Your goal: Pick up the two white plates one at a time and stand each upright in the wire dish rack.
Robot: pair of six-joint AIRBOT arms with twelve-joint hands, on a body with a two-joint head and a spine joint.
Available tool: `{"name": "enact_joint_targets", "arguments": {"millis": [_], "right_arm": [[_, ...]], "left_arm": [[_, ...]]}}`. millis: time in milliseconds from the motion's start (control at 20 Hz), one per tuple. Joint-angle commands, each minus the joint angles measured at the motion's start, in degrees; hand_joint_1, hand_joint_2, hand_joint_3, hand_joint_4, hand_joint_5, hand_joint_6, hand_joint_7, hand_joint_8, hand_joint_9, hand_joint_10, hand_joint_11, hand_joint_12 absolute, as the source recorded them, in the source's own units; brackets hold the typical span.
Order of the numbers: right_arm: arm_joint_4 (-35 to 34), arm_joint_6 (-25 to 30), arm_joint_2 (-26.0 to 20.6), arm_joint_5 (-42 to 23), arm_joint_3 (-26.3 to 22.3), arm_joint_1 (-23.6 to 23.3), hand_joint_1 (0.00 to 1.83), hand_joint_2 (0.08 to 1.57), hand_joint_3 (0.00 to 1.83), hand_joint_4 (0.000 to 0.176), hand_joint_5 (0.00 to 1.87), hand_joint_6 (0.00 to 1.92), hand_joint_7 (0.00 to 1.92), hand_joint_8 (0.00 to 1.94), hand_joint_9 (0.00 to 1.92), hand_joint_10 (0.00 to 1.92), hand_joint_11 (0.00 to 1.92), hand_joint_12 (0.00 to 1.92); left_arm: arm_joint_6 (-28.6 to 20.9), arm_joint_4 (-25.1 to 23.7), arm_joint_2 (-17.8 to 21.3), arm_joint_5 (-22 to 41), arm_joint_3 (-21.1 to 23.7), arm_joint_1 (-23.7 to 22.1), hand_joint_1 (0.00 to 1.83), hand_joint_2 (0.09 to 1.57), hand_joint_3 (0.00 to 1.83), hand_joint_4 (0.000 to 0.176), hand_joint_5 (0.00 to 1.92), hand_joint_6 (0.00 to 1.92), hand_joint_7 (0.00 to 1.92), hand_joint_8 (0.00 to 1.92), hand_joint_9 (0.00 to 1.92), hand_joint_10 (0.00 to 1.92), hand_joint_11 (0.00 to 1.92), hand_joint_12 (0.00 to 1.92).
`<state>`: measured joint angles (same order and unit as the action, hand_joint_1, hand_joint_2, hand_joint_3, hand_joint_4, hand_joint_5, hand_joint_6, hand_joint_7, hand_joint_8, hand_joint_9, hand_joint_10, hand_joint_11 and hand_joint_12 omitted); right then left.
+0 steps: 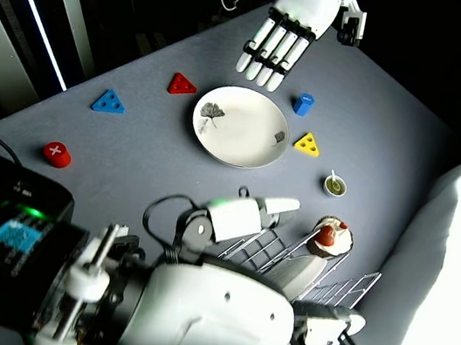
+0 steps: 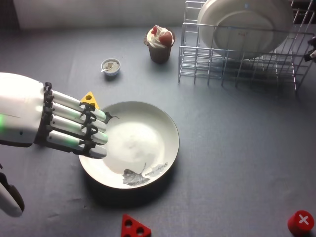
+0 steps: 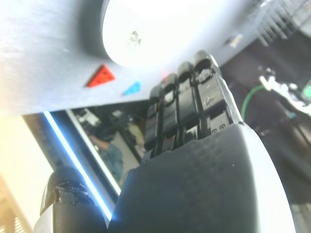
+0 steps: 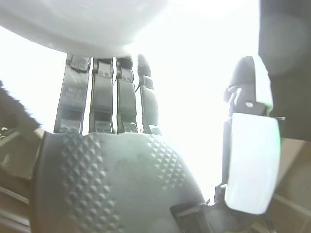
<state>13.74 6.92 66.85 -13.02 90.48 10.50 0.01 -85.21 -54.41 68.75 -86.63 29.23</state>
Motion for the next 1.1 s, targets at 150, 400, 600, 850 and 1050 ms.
{"name": "enact_joint_targets", "arguments": {"millis": [150, 400, 600, 850, 1050], "right_arm": [[4.61, 0.59, -2.21, -13.21, -1.98, -1.67, 0.58, 0.93, 0.00, 0.000, 0.22, 0.00, 0.29, 0.00, 0.27, 0.00, 0.30, 0.00], [20.35, 0.58, -5.10, -26.17, -6.62, -0.67, 0.52, 0.94, 0.00, 0.000, 0.17, 0.00, 0.26, 0.00, 0.25, 0.01, 0.27, 0.00], [36.64, 0.59, -5.51, -30.83, -10.24, 1.87, 0.52, 0.94, 0.00, 0.000, 0.16, 0.00, 0.24, 0.00, 0.25, 0.00, 0.24, 0.00], [46.39, -4.63, -5.42, -31.65, -14.49, 6.06, 0.50, 0.93, 0.00, 0.000, 0.11, 0.00, 0.19, 0.00, 0.21, 0.00, 0.24, 0.00], [49.08, -7.20, -5.51, -31.63, -16.54, 8.04, 0.79, 0.85, 0.00, 0.000, 0.15, 0.01, 0.22, 0.00, 0.22, 0.00, 0.26, 0.01]], "left_arm": [[-0.01, 3.09, 0.00, 0.43, 0.61, 0.75, 0.00, 0.94, 0.00, 0.000, 0.14, 0.00, 0.19, 0.01, 0.19, 0.01, 0.19, 0.01], [-0.01, 2.86, -0.61, -2.86, 0.84, 2.03, 0.00, 0.93, 0.00, 0.000, 0.14, 0.00, 0.19, 0.01, 0.19, 0.01, 0.20, 0.02], [-0.01, 2.03, -1.12, -5.38, 0.79, 2.78, 0.00, 0.93, 0.00, 0.000, 0.14, 0.01, 0.18, 0.01, 0.18, 0.01, 0.19, 0.01], [-0.01, 0.82, -1.65, -8.34, 0.78, 4.24, 0.00, 0.93, 0.00, 0.000, 0.14, 0.00, 0.19, 0.00, 0.19, 0.01, 0.21, 0.01], [-0.01, 0.53, -1.98, -10.32, 0.80, 5.40, 0.00, 0.93, 0.00, 0.000, 0.14, 0.00, 0.19, 0.00, 0.19, 0.00, 0.20, 0.01]]}}
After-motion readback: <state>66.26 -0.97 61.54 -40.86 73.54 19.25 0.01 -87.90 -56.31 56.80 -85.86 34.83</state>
